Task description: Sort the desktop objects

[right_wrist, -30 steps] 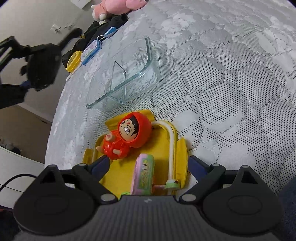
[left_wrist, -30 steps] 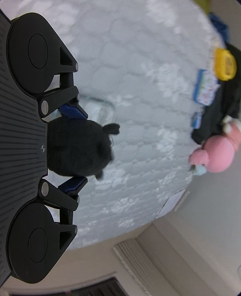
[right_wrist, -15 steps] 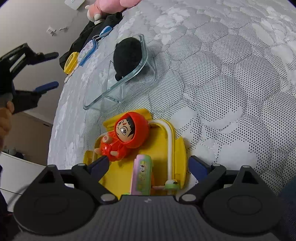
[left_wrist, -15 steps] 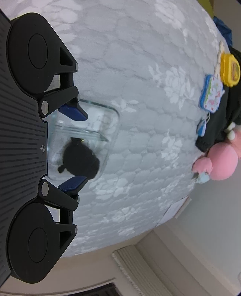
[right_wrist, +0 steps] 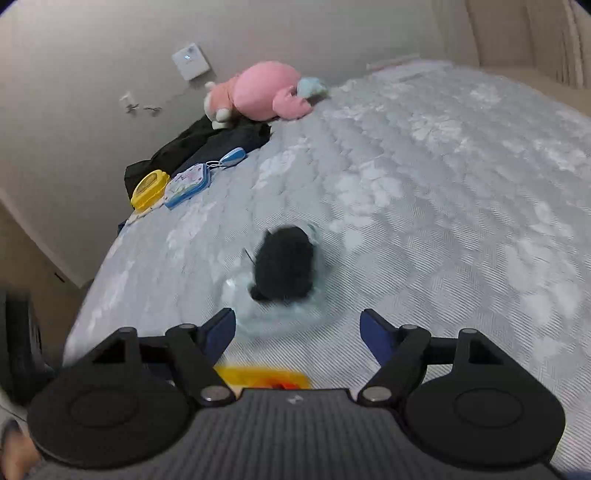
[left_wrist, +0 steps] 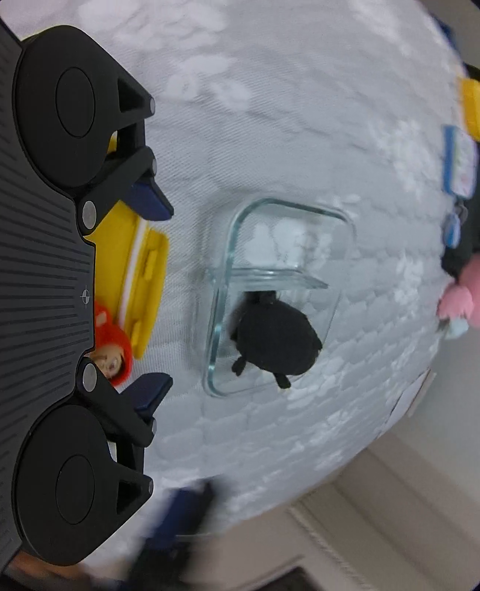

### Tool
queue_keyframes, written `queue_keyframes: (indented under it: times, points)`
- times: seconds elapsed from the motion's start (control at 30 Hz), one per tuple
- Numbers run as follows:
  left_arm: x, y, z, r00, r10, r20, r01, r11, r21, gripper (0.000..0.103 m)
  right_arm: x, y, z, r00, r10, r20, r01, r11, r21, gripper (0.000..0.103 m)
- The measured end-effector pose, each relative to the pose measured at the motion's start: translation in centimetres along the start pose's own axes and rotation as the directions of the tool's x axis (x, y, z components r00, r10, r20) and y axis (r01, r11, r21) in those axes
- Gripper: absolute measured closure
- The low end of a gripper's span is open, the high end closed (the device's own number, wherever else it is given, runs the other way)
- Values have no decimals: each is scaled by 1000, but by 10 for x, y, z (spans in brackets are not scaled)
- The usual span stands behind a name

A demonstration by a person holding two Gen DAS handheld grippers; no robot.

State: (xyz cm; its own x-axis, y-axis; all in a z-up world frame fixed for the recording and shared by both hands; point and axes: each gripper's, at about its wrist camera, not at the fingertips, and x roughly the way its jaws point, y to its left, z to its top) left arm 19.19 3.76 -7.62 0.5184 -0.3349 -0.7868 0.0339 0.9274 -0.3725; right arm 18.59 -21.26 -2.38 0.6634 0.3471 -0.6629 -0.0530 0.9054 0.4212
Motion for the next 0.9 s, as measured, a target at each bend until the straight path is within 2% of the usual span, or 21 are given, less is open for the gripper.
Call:
queue_keyframes:
  times: [0.07,0.2,0.37,0.5,0.6,0.63,0.67,0.7,0.8,0.9]
  points:
    - [-5,-1,-4,1000,-23,-1,23,999,37,10,23,16,20,999,-17,-28,17,1000,-5,30]
    - [-13,1,-4,993,-110,-32,112,991,77,10,77,42,46,991,-86,-100,83,996,-34,31]
    - [-25,-5,-8,987,-163,-3,161,973,166,9,128,53,50,957,-219,-188,214,976,-47,31]
    - [-20,8,-5,983,-183,-13,183,975,122,8,152,50,45,931,-292,-220,286,956,-56,31]
    - [-19,18,-2,981,-192,-20,193,978,84,7,170,43,42,917,-302,-260,303,952,-39,38]
    - [-20,20,-2,981,-194,-18,195,978,78,7,172,41,40,919,-287,-270,293,956,-20,42]
    - [-21,22,-1,981,-194,-16,194,978,74,6,172,39,40,924,-266,-276,277,961,1,51]
    - [-21,24,-1,981,-193,-15,194,978,70,6,171,38,40,928,-245,-282,261,965,21,52]
    - [-19,32,1,983,-183,-28,184,982,32,5,161,50,46,929,-257,-268,256,966,-41,56]
    - [-16,40,1,985,-166,-46,166,986,-2,5,137,67,59,945,-222,-239,213,975,-65,56]
